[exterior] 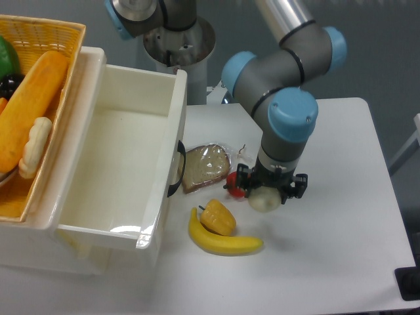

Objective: Pick up the pear
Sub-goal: 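Lift the grasped white pear up off the table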

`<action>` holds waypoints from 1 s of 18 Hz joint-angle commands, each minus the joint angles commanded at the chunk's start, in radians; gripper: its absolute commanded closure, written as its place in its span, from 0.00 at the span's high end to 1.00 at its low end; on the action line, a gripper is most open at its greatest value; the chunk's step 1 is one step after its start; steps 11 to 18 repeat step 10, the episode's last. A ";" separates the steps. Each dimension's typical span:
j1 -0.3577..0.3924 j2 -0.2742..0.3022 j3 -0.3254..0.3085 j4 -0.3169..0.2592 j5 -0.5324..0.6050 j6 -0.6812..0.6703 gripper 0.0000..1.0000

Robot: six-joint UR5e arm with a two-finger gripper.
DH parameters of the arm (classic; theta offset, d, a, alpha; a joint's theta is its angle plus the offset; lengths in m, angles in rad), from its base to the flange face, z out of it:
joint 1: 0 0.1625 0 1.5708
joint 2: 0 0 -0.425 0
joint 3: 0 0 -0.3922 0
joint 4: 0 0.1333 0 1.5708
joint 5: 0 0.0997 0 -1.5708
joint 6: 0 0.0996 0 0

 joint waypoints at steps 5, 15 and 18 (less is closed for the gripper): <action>0.018 0.023 -0.003 -0.046 0.002 0.118 0.69; 0.020 0.032 -0.008 -0.052 0.003 0.141 0.69; 0.020 0.032 -0.008 -0.052 0.003 0.141 0.69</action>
